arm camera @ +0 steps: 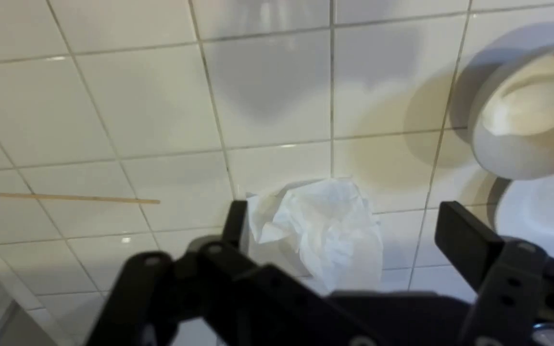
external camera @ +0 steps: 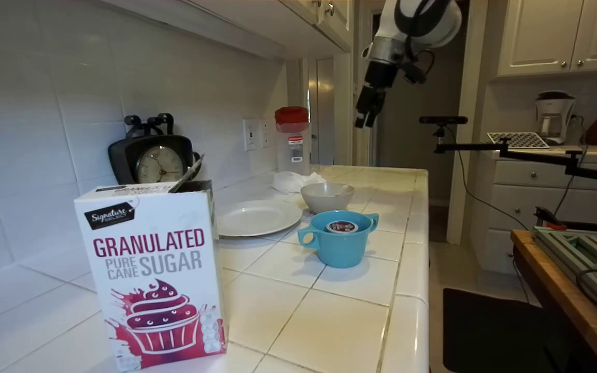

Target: Use the white napkin to wipe the right side of the counter.

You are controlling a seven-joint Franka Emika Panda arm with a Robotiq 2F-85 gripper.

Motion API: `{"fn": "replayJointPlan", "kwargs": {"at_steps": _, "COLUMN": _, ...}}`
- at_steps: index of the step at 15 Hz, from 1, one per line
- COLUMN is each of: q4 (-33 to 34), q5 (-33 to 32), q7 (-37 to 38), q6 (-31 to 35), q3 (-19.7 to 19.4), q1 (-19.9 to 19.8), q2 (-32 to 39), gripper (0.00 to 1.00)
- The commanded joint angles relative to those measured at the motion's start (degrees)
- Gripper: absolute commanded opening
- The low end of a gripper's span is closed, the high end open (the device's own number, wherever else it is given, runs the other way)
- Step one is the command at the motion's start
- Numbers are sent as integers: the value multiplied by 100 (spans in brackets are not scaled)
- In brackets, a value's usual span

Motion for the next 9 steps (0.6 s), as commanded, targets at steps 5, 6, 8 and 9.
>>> {"fn": "replayJointPlan", "kwargs": {"at_steps": 5, "q4": 2428, "q5": 1435, "q7": -554, "q6": -1456, "q3": 292, "q1": -306, "q2": 1750, "gripper": 100}}
{"fn": "replayJointPlan", "kwargs": {"at_steps": 6, "q4": 2631, "q5": 1554, "q7": -580, "q6": -1565, "q3": 350, "q1": -390, "q2": 1937, "gripper": 100}}
{"fn": "replayJointPlan", "kwargs": {"at_steps": 8, "q4": 2889, "q5": 1540, "q7": -425, "q6": -1615, "q3": 435, "q1": -521, "q2": 2206, "gripper": 100}}
{"fn": "replayJointPlan", "kwargs": {"at_steps": 9, "q4": 2460, "q5": 1259, "q7": -242, "q6": -1299, "q3": 457, "q1": -475, "q2": 1906, "gripper": 100}}
